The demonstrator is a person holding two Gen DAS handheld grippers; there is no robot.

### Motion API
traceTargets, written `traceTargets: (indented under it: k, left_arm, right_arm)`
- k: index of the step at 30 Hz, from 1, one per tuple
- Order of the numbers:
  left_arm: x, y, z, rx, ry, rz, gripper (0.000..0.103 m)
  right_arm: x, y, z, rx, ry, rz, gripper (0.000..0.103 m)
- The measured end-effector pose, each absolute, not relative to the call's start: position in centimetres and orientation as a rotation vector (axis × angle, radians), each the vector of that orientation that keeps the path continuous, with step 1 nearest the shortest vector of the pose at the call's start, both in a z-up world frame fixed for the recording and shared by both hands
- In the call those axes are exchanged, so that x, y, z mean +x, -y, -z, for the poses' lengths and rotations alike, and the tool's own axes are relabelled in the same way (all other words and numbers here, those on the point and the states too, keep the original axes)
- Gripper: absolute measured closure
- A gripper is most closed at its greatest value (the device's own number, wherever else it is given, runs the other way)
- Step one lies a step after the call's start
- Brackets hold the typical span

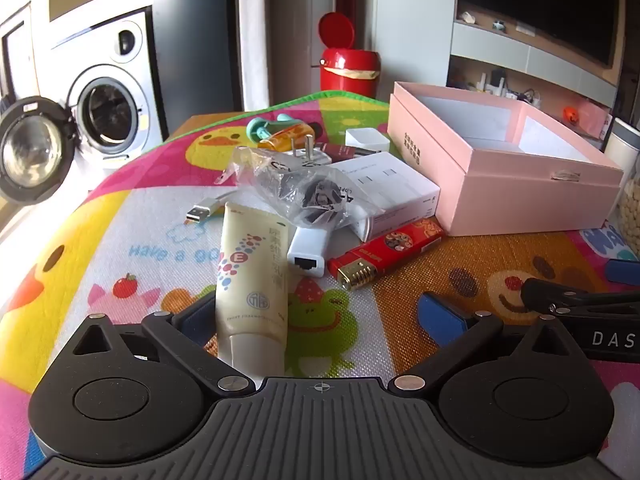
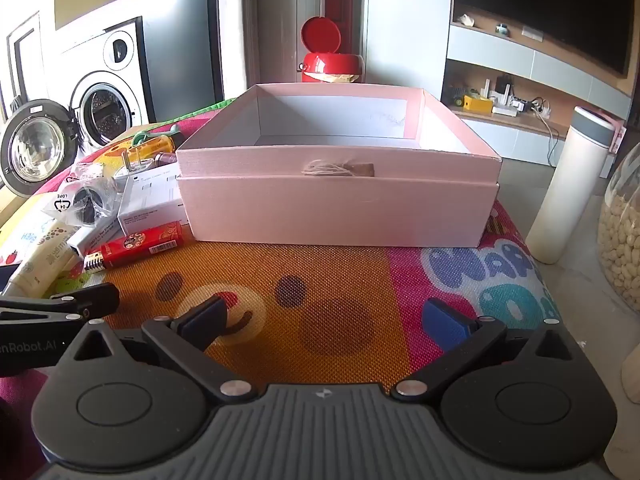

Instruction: Organize rigid objects

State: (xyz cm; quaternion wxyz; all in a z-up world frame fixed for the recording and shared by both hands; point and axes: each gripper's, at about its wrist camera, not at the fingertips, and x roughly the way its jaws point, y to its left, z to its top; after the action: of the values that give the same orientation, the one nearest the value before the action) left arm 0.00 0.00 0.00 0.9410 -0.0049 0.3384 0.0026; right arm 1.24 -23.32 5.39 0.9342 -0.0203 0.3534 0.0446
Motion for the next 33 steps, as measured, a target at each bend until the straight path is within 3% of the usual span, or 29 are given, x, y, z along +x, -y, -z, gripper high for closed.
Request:
traceTargets:
  k: [33]
  left_arm:
    - [0.0, 0.02, 0.01, -0.005, -0.691, -0.007, 0.0]
  right_arm:
    - [1.1, 23.46, -5.67, -0.048, -0.72, -0.091, 0.0]
